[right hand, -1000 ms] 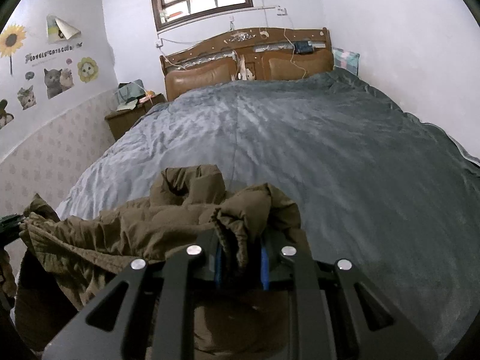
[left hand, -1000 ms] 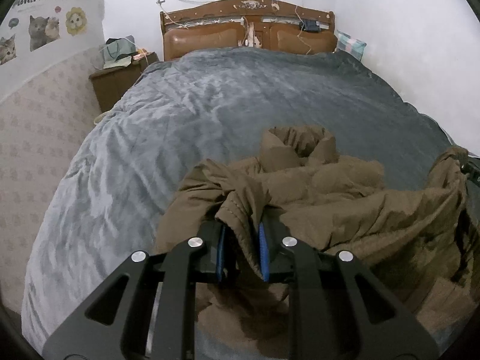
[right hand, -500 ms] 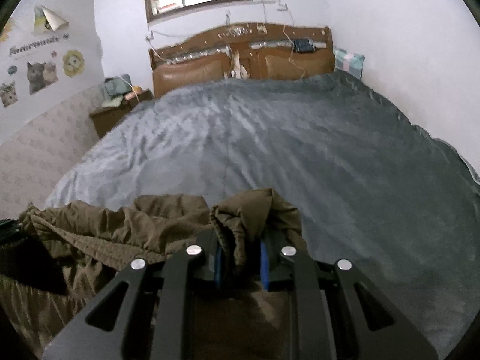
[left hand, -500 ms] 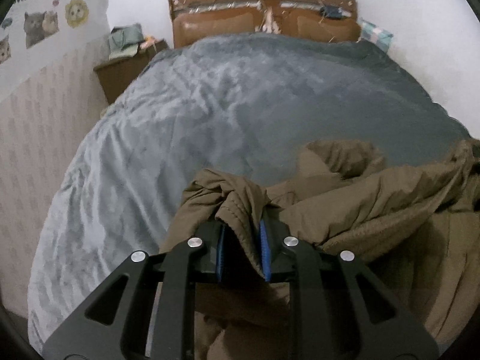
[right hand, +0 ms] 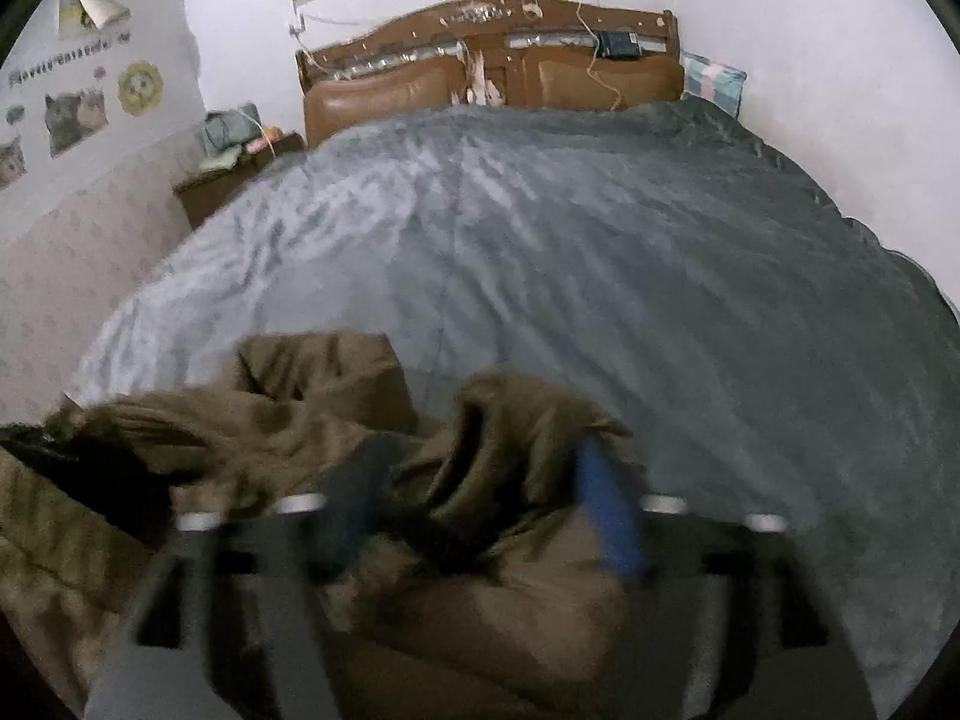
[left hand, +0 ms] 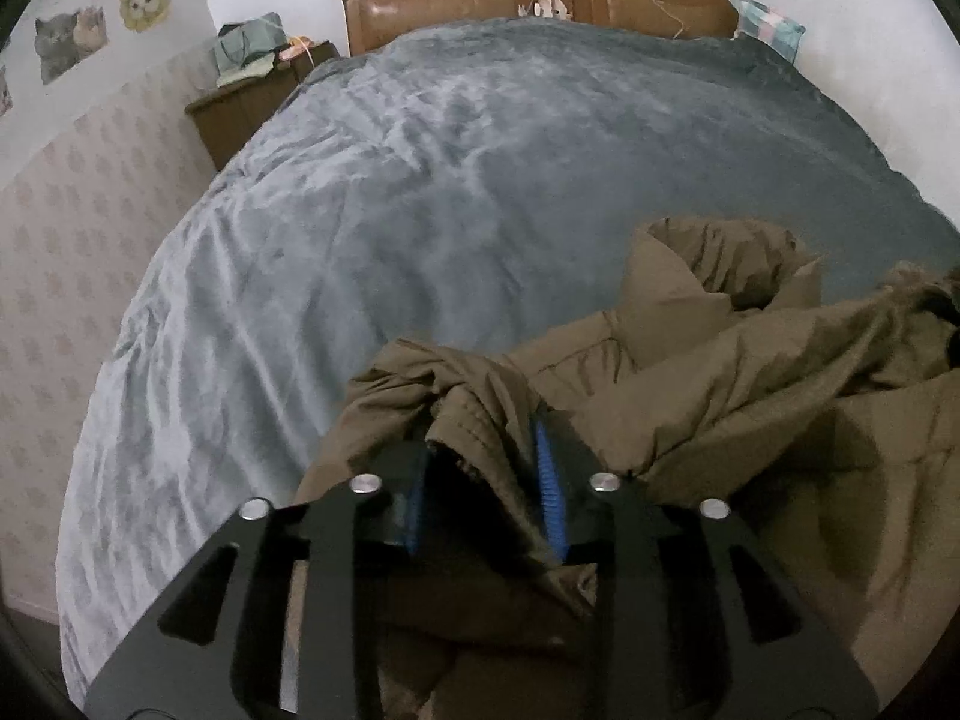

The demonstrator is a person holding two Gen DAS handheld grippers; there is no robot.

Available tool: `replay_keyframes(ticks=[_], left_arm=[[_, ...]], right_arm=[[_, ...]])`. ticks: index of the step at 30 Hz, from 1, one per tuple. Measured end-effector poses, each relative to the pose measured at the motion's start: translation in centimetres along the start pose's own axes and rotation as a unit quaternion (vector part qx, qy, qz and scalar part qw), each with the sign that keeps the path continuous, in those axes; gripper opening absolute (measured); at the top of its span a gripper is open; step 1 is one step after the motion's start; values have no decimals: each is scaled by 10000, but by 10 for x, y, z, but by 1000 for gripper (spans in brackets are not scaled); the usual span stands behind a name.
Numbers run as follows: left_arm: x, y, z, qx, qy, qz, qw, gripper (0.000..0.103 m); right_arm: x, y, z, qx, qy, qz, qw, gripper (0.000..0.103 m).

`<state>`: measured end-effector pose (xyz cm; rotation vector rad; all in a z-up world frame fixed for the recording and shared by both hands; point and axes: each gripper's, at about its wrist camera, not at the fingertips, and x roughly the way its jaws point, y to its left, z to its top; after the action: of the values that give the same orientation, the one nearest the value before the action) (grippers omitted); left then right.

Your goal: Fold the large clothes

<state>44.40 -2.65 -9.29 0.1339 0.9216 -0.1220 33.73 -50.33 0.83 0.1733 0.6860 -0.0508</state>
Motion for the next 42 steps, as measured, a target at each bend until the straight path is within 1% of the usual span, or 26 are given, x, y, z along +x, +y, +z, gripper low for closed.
replay_keyframes(ticks=[2, 3, 4, 5, 6, 7, 9, 11, 15, 18, 22, 24, 26, 28, 33, 34, 35, 36, 38, 40, 41, 42], left_arm=[[-6, 4, -1, -30, 10, -50, 10000, 46], [-12, 4, 0, -29, -37, 11, 10000, 63], [-18, 3, 0, -20, -115, 96, 9999, 87], [-29, 2, 1, 8, -328, 210, 9992, 97], [-42, 1, 3, 50, -551, 234, 9982, 100], [-47, 0, 5, 72, -591, 213, 9980, 100], [-56, -1, 10, 118, -546, 142, 9983, 100], [-62, 2, 7, 162, -544, 237, 9981, 100], [-66, 17, -20, 87, -442, 143, 9989, 100], [-62, 29, -38, 25, -392, 226, 9990, 100], [-52, 47, -59, -227, -225, 77, 9995, 100], [-50, 52, -71, -236, -236, -33, 9994, 100], [-49, 53, -78, -191, -304, -93, 9993, 100], [-43, 52, -83, -137, -277, -156, 9994, 100], [-18, 41, -79, 32, -138, -177, 9997, 100], [-13, 39, -77, 35, -104, -236, 9997, 96], [-8, 37, -75, 50, -58, -216, 9997, 93], [-2, 33, -71, 80, 2, -137, 9999, 87], [9, 27, -63, 145, 81, 32, 9999, 81], [15, 22, -60, 189, 112, 134, 9997, 70], [17, 20, -59, 196, 122, 159, 9996, 67], [20, 19, -58, 207, 149, 191, 9995, 62]], right_arm=[[-14, 2, 4, -50, -35, 182, 9998, 86], [-19, 4, 6, -104, -62, 248, 9996, 88], [-27, 5, 8, -181, -124, 255, 9994, 91], [-35, 6, 10, -239, -215, 192, 9993, 92], [-41, 7, 13, -263, -290, 157, 9991, 93], [-48, 6, 15, -272, -364, 155, 9988, 94], [-61, 4, 17, -283, -494, 168, 9982, 95], [-69, 2, 15, -391, -503, 135, 9979, 95], [-72, -2, 1, -859, -434, -8, 9954, 95], [-66, -11, -12, -1013, -223, -142, 9945, 95], [-55, -26, -30, -1049, 15, -219, 9942, 95], [-47, -32, -38, -1048, 118, -187, 9943, 95], [-37, -39, -42, -1052, 224, -116, 9941, 95], [-26, -43, -44, -1017, 327, -36, 9943, 95], [6, -48, -43, -757, 464, 416, 9952, 95], [14, -47, -43, -750, 532, 468, 9947, 95], [22, -45, -43, -777, 608, 504, 9938, 95], [27, -42, -45, -810, 657, 534, 9931, 95], [40, -36, -48, -905, 795, 475, 9916, 92], [48, -29, -51, -992, 934, 497, 9894, 66], [51, -26, -51, -1030, 972, 463, 9888, 64], [54, -22, -52, -1079, 1004, 427, 9882, 59]])
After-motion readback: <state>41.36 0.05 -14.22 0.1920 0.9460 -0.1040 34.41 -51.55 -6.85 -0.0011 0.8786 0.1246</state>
